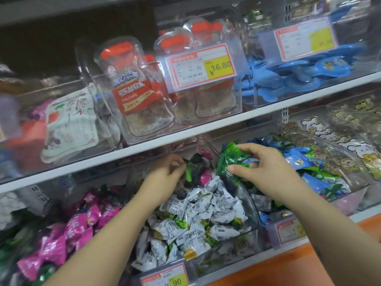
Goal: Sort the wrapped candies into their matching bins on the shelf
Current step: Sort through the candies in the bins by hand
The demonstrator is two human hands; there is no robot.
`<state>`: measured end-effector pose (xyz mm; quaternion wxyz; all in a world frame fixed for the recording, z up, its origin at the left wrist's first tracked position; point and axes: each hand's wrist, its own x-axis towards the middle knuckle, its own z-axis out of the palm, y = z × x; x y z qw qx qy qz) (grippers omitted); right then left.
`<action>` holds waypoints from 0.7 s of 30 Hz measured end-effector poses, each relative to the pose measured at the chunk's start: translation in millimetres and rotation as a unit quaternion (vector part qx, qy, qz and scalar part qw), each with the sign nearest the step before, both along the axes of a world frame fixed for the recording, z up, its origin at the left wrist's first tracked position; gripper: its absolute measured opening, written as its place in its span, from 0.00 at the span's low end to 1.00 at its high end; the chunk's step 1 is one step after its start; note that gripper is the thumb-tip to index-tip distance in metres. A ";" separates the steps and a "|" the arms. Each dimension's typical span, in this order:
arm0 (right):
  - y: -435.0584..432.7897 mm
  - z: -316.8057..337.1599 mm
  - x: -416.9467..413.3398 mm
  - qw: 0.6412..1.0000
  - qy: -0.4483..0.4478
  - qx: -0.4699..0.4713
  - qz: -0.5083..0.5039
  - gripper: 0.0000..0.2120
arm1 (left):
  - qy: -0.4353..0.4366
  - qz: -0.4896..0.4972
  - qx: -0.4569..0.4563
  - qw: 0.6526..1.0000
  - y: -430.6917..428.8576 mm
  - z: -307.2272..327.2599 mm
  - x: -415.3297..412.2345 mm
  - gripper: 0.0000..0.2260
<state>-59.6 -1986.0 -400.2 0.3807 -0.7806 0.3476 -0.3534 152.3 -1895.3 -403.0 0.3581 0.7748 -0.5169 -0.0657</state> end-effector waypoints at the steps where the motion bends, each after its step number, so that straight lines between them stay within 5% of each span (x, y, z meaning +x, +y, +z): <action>1: 5.7 1.1 5.3 1.000 0.002 -0.002 0.010 0.22 | 0.022 -0.006 -0.029 0.999 13.9 1.9 -3.2 0.06; 5: 37.1 2.8 32.0 0.997 0.027 0.000 0.067 0.24 | 0.154 -0.021 -0.105 0.982 69.0 -1.5 -1.3 0.06; 11: 100.4 -0.7 84.2 0.987 0.045 -0.013 0.157 0.19 | 0.171 0.055 -0.171 0.969 153.5 -10.7 17.8 0.11; 15: 146.7 -8.0 124.3 0.976 0.032 0.005 0.214 0.19 | 0.219 0.142 -0.240 0.935 204.1 -16.0 34.6 0.03; 21: 207.3 -7.8 176.0 0.961 0.028 -0.010 0.277 0.18 | 0.117 0.292 -0.292 0.903 270.7 -14.3 82.4 0.03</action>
